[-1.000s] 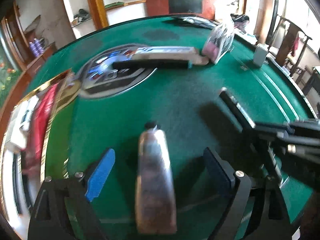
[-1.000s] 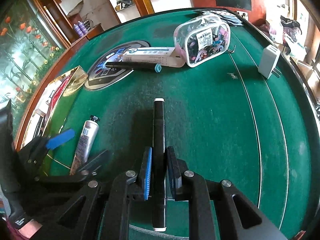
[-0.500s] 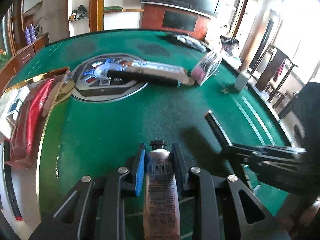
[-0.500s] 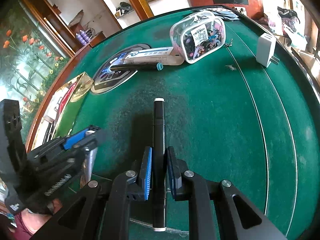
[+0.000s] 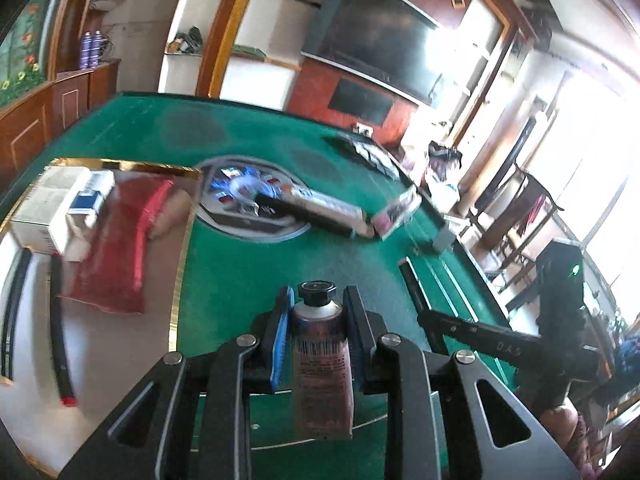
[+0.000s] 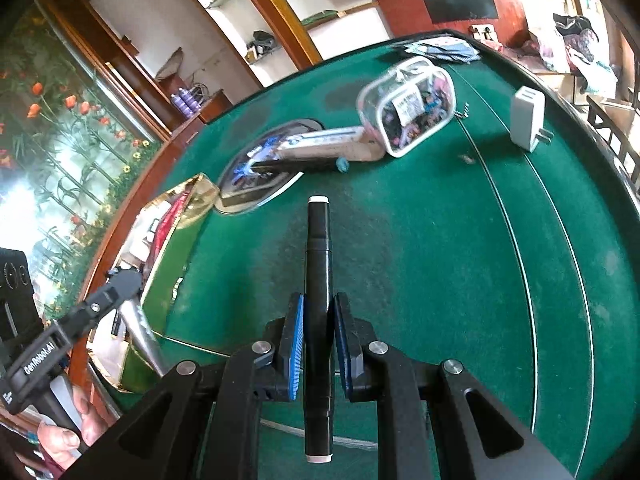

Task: Organize objects
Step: 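Carry tube and marker into the tray and open both tools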

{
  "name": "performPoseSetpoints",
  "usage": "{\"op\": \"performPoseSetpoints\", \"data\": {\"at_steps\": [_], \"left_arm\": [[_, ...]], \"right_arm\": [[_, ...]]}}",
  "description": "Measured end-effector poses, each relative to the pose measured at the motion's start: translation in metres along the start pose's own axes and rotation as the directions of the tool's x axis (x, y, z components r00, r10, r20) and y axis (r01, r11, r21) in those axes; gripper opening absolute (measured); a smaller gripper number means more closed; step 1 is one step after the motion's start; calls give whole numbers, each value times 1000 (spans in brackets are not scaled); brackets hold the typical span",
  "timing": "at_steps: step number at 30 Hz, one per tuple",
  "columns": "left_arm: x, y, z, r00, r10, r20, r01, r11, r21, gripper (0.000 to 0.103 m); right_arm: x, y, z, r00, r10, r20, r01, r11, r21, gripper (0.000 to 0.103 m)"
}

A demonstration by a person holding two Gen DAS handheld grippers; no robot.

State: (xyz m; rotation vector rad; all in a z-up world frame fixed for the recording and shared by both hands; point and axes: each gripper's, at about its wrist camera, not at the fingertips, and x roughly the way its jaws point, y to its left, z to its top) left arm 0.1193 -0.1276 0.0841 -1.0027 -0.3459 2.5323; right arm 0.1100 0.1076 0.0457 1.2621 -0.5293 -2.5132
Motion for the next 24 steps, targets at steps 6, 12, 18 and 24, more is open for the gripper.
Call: {"op": "performPoseSetpoints", "data": {"at_steps": [6,12,18,24], "left_arm": [[-42,31,14,997,10,79,-5,998,-63,24],[-87,74,23,984,123,128,-111,989,-97,25],[-100,133,23,965,257,53,-249,961,-117,25],[-73,186,17,955,292,-46,-296,940,-172,25]], "right_arm": [[-2,30,3,999,38,3,-38,998,-51,15],[11,77,7,992,122,-39,-126,985,-119,15],[43,143,11,964,231,-134,-252,954,-166,15],[90,209,3,945,226,-236,-279,934,-222,15]]}}
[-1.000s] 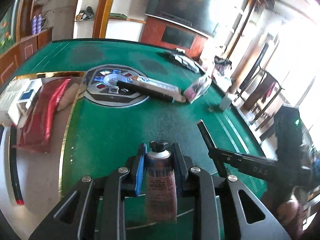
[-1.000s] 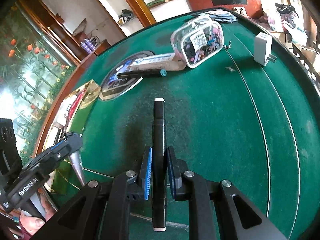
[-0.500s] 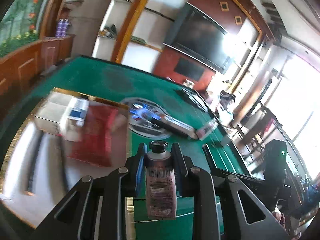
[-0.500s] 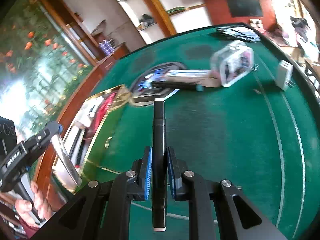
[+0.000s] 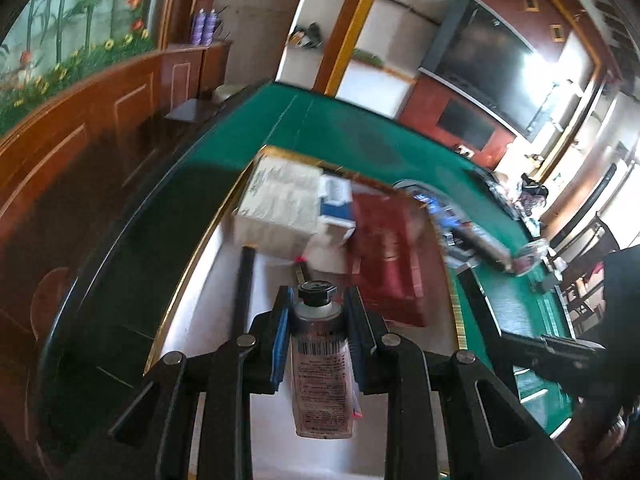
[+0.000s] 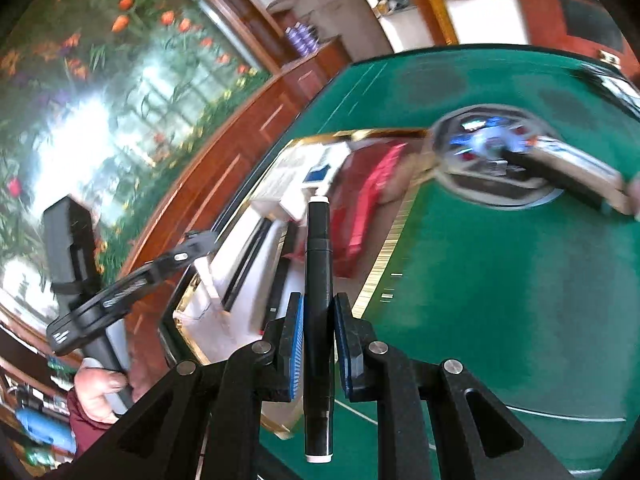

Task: Organize objects
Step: 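Carry tube and marker into the tray and open both tools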

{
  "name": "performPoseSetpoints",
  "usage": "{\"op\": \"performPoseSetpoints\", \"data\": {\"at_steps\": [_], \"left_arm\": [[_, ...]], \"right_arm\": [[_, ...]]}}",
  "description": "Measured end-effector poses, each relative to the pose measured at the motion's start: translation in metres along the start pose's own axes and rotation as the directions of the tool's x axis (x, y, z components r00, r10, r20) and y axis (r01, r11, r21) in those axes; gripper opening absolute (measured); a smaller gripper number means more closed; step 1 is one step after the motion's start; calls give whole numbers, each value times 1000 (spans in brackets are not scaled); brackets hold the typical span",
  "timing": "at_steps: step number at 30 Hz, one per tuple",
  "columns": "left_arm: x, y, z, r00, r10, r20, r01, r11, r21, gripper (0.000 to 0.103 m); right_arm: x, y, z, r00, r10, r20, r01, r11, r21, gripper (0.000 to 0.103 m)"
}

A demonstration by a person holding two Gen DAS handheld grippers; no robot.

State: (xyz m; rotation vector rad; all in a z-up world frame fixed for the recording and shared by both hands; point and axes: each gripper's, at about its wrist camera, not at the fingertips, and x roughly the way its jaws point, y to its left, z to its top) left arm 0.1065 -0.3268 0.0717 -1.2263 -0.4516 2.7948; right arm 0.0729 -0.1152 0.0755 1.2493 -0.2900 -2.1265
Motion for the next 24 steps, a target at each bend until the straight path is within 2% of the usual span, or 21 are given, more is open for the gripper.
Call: {"op": "performPoseSetpoints", "data": {"at_steps": [3,7,10,11,13,14,17,22,24], "left_arm": [[15,5,-2,999,32,-12,-32,999,1,25],[30,9,-7,998,61,-32,-61,998,-1,25],[34,8,-10,998,59,-28,-59,998,5,27],[33,8,-10,998,53,-24,-53,999,4,32],[29,7,-12,998,62,-10,-62,998,2,73],[27,6,-13,998,67,2,-67,998,-1,79],[18,9,-15,998,65,25,-65,998,-20,82],[-3,21,-22,996,59,60,-52,992,-111,87],[-11,25,-26,995,58,75,-46,988,-148,88]], "right_arm": [[29,17,5,998,-21,-51,20,999,-27,15],[64,31,9,990,-98,-102,91,994,-64,16],[80,32,7,983,-134,-124,126,989,-74,16],[85,33,7,981,-144,-132,135,988,-76,16],[90,34,5,977,-164,-137,154,985,-83,16],[93,35,4,975,-172,-139,161,983,-83,16],[92,37,1,976,-176,-132,166,983,-81,16],[84,41,-3,977,-186,-101,178,981,-78,19],[80,44,-3,979,-183,-86,177,981,-78,33]]}}
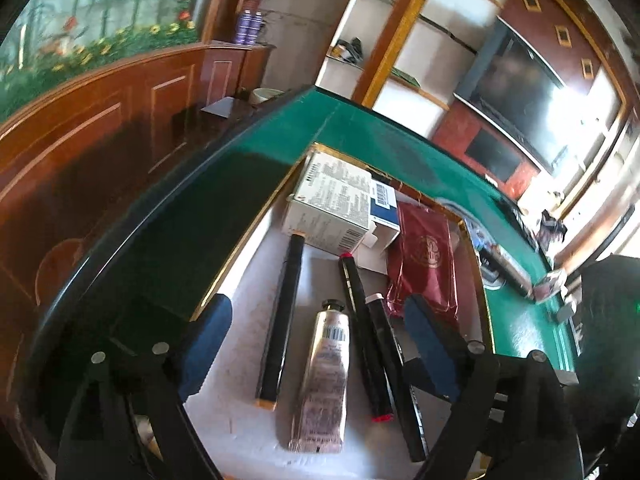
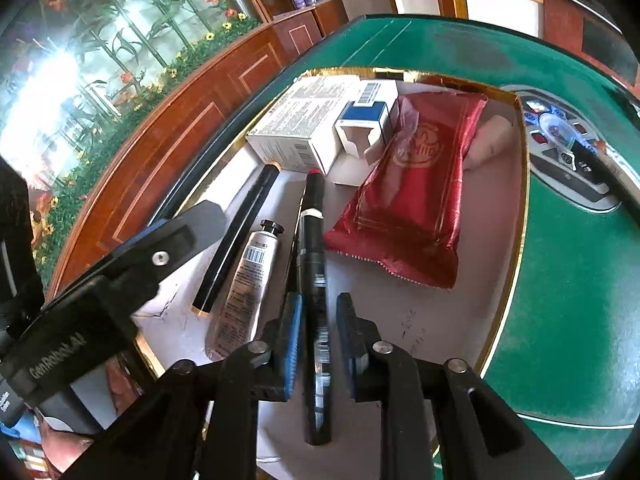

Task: Organize objects
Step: 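Carry tube and marker into the tray and open both tools, then withdraw both tools from the tray back over the table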

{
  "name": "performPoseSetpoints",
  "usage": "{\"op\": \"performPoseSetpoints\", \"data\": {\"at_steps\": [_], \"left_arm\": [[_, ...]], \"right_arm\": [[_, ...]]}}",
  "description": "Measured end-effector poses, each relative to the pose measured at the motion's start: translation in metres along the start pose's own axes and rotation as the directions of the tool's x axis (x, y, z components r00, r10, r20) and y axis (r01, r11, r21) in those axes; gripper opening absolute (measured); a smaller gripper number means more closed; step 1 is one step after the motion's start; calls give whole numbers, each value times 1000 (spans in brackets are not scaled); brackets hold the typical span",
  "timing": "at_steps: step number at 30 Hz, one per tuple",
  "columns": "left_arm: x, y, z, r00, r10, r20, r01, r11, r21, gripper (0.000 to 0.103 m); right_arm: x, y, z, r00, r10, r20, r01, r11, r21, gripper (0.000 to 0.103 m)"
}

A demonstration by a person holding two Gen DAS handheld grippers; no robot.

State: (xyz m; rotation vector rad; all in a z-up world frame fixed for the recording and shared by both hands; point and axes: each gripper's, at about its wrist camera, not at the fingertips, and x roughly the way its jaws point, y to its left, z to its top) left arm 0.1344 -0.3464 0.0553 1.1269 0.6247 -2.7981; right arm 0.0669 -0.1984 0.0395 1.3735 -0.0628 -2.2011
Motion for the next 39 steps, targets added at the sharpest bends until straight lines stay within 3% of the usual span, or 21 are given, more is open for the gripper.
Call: {"op": "performPoseSetpoints", "data": {"at_steps": [2,7,9,11,17,22,26,31,36,39], "left_arm": [[-5,2,-2,1000,2,12,-2,1000,-17,88],[-19,-5,-3,999,47,25,-46,998,-35,89],[-24,-15,-4,999,25,25,-24,999,-30,89],[-29,-25,-5,1000,-1,31,1,1000,-5,89],[-26,-90,-16,994,-111,-4,111,986,124,91],[-3,-163,-42,972,-201,-120,226,940,257,91],[28,-211,-64,961,-212,-181,259,918,300,91],[72,-243,-80,957,-182,-224,248,917,314,91],[103,-243,-85,959,-119,-258,194,937,290,91],[107,-241,-86,960,-126,-250,196,940,278,91]], "right_arm": [[-11,-2,-2,999,16,33,-16,1000,2,47],[-48,-16,-9,990,9,141,-9,1000,-2,62],[-69,-34,-16,981,-17,195,14,1000,16,73],[-85,-52,-21,972,-41,230,32,999,42,78],[-136,-138,-51,941,-165,296,104,972,210,81],[-167,-204,-76,919,-238,313,110,920,377,82],[-186,-235,-81,910,-245,335,86,900,427,82],[-197,-263,-61,921,-180,345,12,899,437,84],[-182,-280,-14,945,-103,310,-42,904,425,86],[-161,-289,24,961,-72,268,-57,894,444,87]]}}
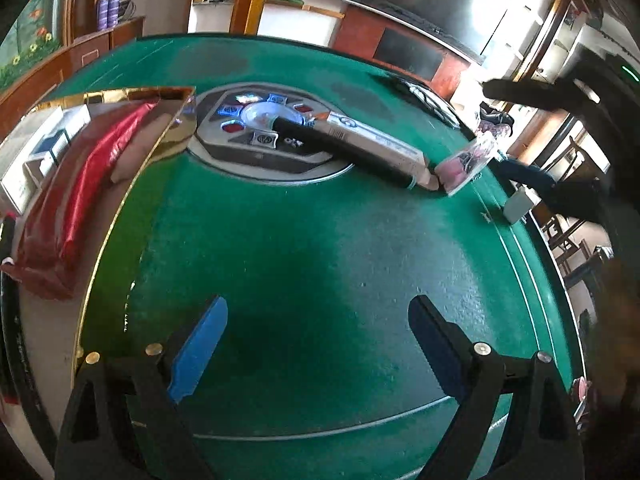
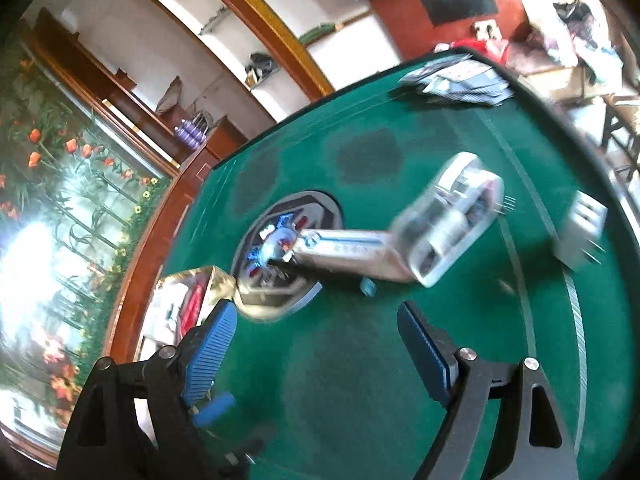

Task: Organize objects
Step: 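Withdraw both tools from the tray back over the table, then grasp and lift the white-and-blue printed box with the right tool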

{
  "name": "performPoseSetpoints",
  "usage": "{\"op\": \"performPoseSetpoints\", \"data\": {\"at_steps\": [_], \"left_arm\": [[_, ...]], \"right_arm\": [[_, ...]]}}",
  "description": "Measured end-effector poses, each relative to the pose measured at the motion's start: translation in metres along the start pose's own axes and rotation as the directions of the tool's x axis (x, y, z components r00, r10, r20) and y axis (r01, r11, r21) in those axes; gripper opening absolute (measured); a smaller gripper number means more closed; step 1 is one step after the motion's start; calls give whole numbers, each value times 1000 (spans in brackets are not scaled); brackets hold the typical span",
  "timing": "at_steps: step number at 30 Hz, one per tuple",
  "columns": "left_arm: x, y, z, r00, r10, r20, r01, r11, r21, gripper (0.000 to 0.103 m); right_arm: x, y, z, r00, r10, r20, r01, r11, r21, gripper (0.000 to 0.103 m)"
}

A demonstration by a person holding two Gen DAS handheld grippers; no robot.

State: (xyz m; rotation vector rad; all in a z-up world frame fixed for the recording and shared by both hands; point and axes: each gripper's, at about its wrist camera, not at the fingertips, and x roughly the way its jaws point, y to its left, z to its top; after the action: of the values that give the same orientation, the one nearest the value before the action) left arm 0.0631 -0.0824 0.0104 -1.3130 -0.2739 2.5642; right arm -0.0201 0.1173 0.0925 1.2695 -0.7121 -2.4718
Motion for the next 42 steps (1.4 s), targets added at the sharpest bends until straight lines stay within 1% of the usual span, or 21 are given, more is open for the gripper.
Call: {"op": "performPoseSetpoints", "data": {"at_steps": [2,4,6,8,11,13,14,17,19,23,27,29,30,33,37,39,42], "left_arm": [[1,2,0,1000,-7,11,7,1000,-5,91],[1,5,1,999,-22,29,22,1000,-9,94],[2,5,1,998,-31,46,32,999,-17,95],[3,3,2,998,-30,47,30,999,-9,98],[5,1,2,999,-17,46,16,1000,6,98],[5,2,2,999,-19,47,19,1000,4,98],[5,2,2,999,-19,48,19,1000,3,98],[6,-1,2,999,-10,44,9,1000,18,100],[7,-2,2,999,-3,40,2,1000,27,101],[7,-1,2,999,-16,41,15,1000,21,101],[6,0,2,999,-27,42,26,1000,15,101],[6,2,3,998,-36,44,35,999,9,101],[5,3,2,998,-40,45,40,999,6,101],[4,6,2,997,-58,49,59,998,-8,101],[1,10,2,995,-79,55,80,996,-30,101],[-3,16,2,994,-85,66,89,994,-61,101],[-11,32,1,993,-64,101,78,987,-141,101]], "right_arm": [[26,9,20,998,-59,-30,58,998,-19,87],[48,19,35,991,-126,-43,123,991,-57,87],[73,28,50,985,-156,-69,150,985,-85,87],[95,31,61,979,-179,-92,172,981,-85,87],[117,20,70,974,-187,-129,183,982,-43,87],[125,11,67,974,-137,-181,141,990,10,87],[127,6,61,974,-91,-209,103,994,47,87],[125,3,43,964,-15,-264,38,996,83,87],[117,6,29,958,0,-286,18,998,62,87],[99,12,-5,937,68,-343,-54,997,49,87],[81,12,-34,926,101,-365,-96,995,33,87],[72,10,-47,924,106,-367,-106,994,20,87],[69,6,-47,926,98,-364,-100,995,13,87],[54,0,-55,948,34,-318,-42,999,-21,87],[34,-14,-58,969,-3,-245,0,1000,-10,87],[24,-19,-60,977,-27,-212,27,1000,-5,87],[16,-18,-61,981,-61,-184,59,998,-21,87]]}}
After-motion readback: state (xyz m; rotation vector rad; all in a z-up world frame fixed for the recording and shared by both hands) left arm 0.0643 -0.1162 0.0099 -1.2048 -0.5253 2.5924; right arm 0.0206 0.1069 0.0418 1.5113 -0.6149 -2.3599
